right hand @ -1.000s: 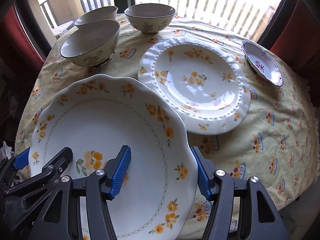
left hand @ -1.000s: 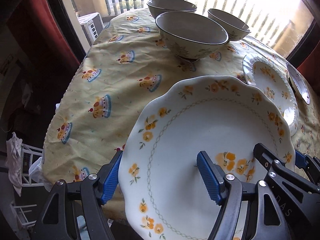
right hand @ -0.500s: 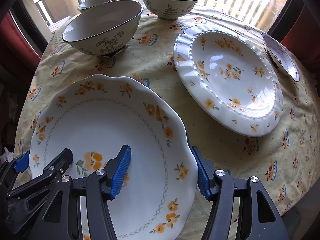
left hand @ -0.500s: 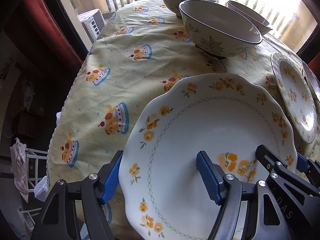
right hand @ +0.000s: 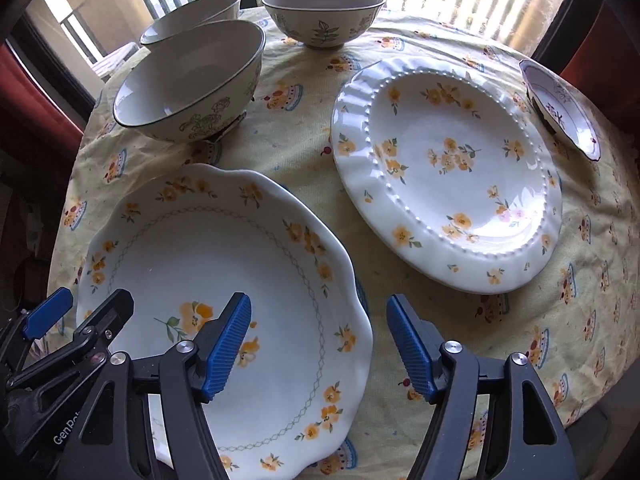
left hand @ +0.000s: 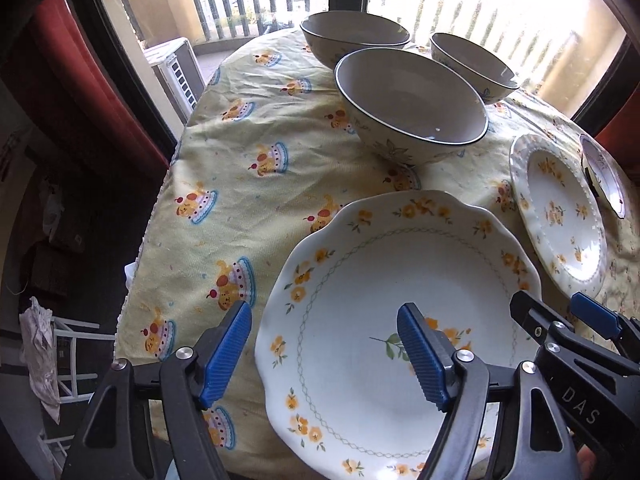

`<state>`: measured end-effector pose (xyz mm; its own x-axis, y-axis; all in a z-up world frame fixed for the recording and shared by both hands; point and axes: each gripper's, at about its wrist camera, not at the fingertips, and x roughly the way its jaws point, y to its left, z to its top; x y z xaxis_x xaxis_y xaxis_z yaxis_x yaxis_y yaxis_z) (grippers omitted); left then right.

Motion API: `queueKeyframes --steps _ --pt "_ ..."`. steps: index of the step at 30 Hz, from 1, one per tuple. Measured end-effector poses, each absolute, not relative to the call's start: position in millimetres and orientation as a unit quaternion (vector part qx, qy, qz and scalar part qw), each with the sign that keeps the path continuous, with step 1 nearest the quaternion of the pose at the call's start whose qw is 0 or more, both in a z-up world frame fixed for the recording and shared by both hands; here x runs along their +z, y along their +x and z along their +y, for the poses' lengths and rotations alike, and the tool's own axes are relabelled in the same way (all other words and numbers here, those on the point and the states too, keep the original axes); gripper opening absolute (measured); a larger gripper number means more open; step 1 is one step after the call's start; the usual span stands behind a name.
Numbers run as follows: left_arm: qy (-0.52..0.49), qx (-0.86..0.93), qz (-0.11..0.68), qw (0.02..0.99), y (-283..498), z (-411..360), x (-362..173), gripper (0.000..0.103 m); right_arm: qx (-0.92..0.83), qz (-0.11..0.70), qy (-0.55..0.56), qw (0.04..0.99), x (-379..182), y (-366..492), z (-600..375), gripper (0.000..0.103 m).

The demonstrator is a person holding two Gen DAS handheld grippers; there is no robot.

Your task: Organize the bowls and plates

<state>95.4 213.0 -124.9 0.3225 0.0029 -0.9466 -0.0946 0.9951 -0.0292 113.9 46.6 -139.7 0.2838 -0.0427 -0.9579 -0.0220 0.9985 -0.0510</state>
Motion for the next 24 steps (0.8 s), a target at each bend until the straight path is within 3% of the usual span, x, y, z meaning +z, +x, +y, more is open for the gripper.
queueKeyframes --steps 9,24 --pt "-0.021 -0.006 0.552 0.834 95 177 -85 0.08 -0.027 0.554 -0.003 0.832 -87 106 18 0.079" --pt "-0.035 0.016 0.53 0.847 119 84 -75 0.08 0.011 0.51 -0.004 0.86 -55 134 -73 0.079"
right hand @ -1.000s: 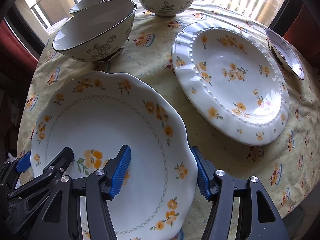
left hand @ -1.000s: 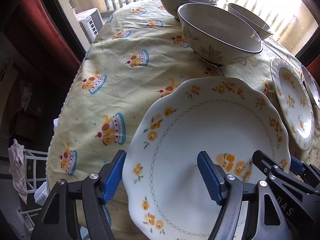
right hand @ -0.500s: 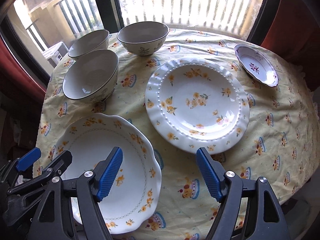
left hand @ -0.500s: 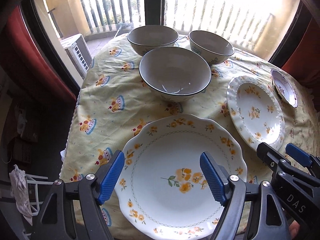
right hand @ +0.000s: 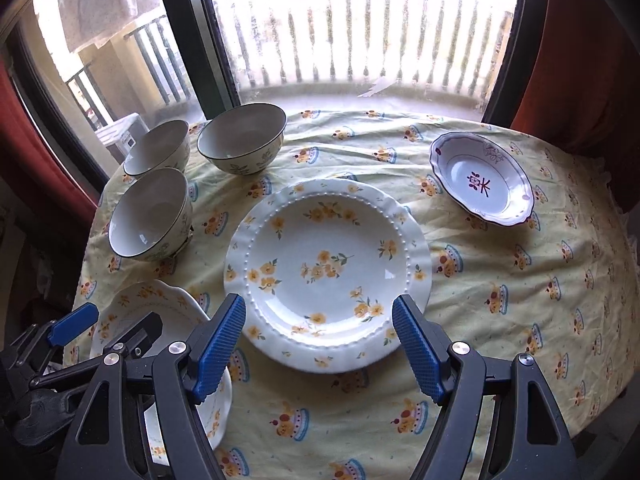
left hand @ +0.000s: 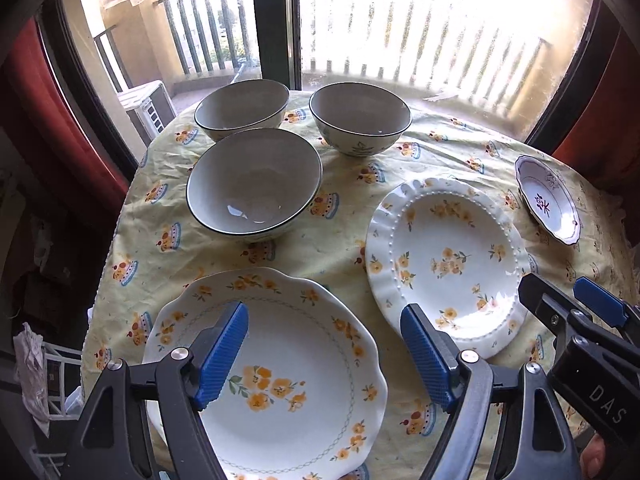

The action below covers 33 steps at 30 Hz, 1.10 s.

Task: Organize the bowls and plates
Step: 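Grip the rim of the deep beaded-rim plate with both grippers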

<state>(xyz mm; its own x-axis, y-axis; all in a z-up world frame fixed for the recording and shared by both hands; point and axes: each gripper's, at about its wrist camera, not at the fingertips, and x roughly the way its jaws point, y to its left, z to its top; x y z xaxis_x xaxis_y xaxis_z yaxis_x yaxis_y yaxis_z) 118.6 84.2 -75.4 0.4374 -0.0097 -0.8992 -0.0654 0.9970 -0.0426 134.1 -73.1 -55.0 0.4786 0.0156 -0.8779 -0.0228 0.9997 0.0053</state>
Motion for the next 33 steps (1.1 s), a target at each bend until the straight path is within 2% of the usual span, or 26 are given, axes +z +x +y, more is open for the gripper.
queueKeyframes --steps 13,33 --pt "-0.041 0.044 0.532 0.844 164 24 -100 0.08 0.026 0.522 -0.002 0.853 -79 189 -143 0.079" --pt "-0.007 0.042 0.569 0.821 228 18 -162 0.074 0.031 0.565 0.003 0.825 -151 253 -148 0.079"
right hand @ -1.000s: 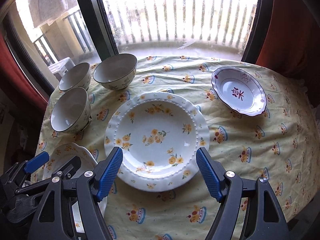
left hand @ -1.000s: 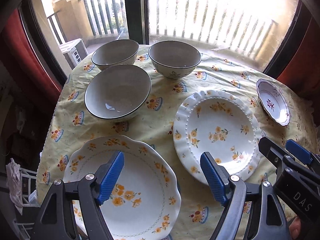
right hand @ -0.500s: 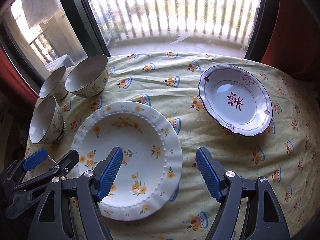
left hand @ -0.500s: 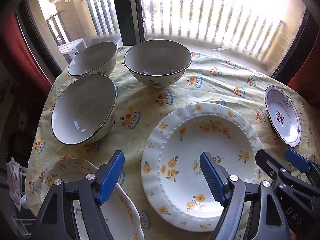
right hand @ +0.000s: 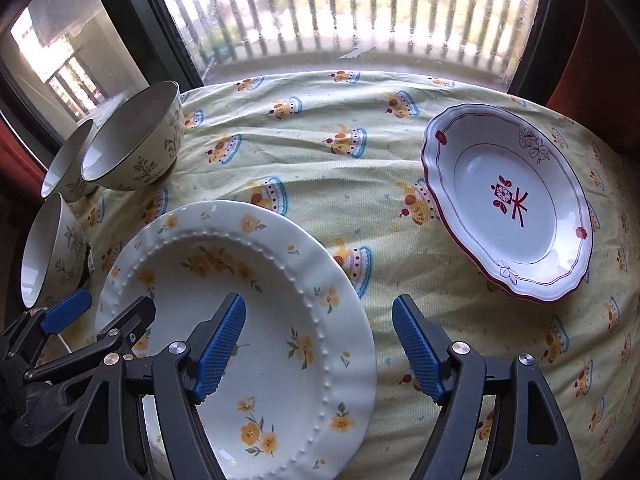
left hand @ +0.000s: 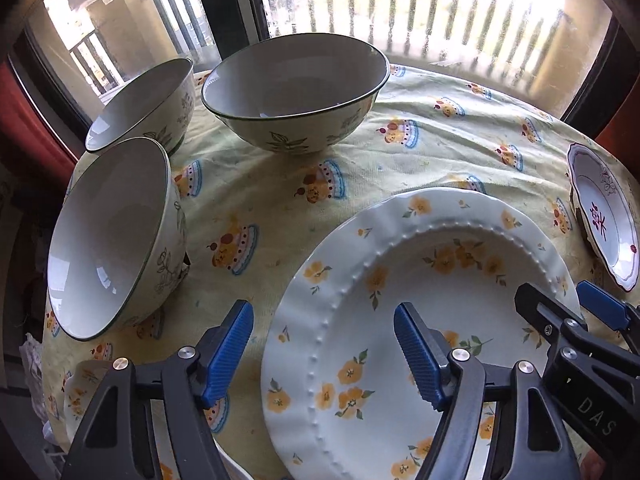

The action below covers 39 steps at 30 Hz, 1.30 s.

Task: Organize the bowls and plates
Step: 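Grip the rim of the deep beaded-rim plate with both grippers, then carry the beaded-rim plate with both grippers and lower it onto the flat plate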

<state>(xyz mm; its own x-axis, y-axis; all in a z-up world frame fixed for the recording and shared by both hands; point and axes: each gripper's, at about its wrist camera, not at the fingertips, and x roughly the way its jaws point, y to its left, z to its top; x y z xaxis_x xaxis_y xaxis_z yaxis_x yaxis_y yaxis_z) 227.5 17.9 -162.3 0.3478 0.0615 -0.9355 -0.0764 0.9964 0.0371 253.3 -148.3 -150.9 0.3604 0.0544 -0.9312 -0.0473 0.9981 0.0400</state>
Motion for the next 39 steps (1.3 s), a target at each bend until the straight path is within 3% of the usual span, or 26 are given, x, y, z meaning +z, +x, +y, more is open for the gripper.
queueKeyframes --steps 4,9,31,39 --pt "-0.027 0.019 0.58 0.814 232 21 -172 0.073 0.016 0.569 -0.001 0.822 -159 256 -148 0.078" --pt "-0.023 0.013 0.58 0.814 231 20 -172 0.074 0.014 0.576 0.012 0.817 -164 255 -148 0.06" --pt "-0.003 -0.037 0.623 0.781 175 -26 -170 0.074 -0.026 0.571 0.015 0.82 -135 198 -181 0.059" --pt "-0.037 -0.015 0.634 0.773 163 -21 -180 0.077 -0.018 0.575 0.015 0.818 -135 186 -198 0.059"
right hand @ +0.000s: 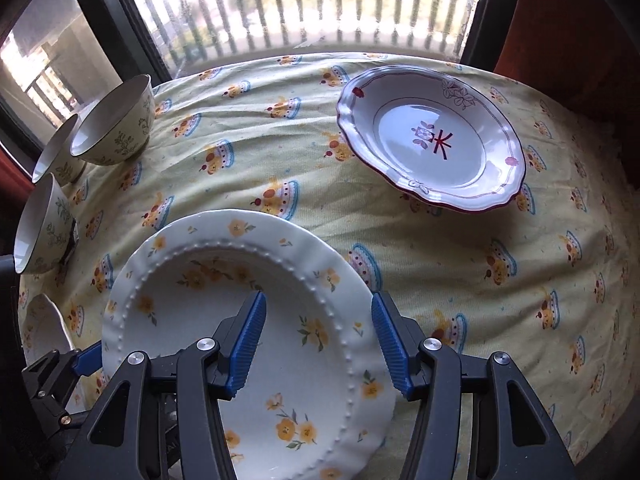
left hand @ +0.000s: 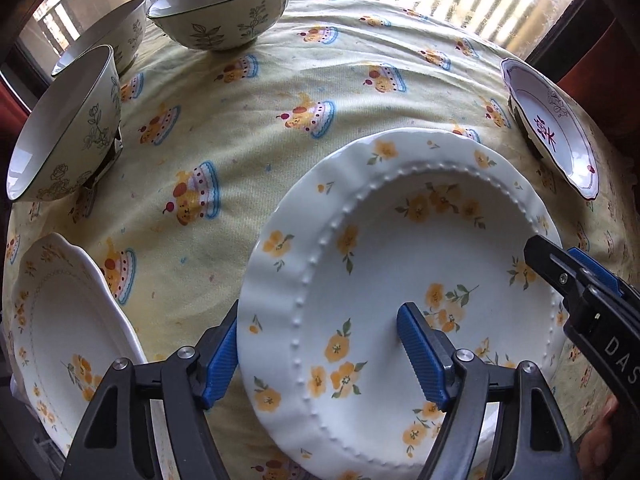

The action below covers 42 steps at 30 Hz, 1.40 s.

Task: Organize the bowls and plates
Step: 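Carry the beaded-rim plate with both grippers and lower it onto the flat plate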

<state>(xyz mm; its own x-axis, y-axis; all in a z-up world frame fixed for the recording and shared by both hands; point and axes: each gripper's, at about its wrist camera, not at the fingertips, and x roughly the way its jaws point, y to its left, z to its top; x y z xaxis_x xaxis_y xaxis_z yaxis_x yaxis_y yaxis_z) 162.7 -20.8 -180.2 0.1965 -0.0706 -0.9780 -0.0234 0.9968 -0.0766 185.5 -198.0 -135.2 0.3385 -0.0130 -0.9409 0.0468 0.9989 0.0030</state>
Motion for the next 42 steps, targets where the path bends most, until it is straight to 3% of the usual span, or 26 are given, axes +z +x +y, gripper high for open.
queueKeyframes --steps 10,14,16,28,42 --pt "-0.033 0.01 0.611 0.791 160 -27 -180 0.084 0.009 0.6 0.045 0.799 -162 178 -221 0.066" --pt "-0.037 0.011 0.606 0.794 160 -23 -180 0.083 0.021 0.59 0.055 0.805 -161 179 -215 0.055" --pt "-0.034 0.009 0.607 0.794 161 -25 -178 0.082 0.016 0.591 0.052 0.805 -160 177 -213 0.055" --pt "-0.034 -0.044 0.594 0.802 151 -19 -144 0.08 -0.02 0.581 0.028 0.813 -124 149 -198 0.056" --pt "-0.048 -0.065 0.567 0.82 111 63 -106 0.08 -0.037 0.564 0.022 0.824 -87 107 -126 0.056"
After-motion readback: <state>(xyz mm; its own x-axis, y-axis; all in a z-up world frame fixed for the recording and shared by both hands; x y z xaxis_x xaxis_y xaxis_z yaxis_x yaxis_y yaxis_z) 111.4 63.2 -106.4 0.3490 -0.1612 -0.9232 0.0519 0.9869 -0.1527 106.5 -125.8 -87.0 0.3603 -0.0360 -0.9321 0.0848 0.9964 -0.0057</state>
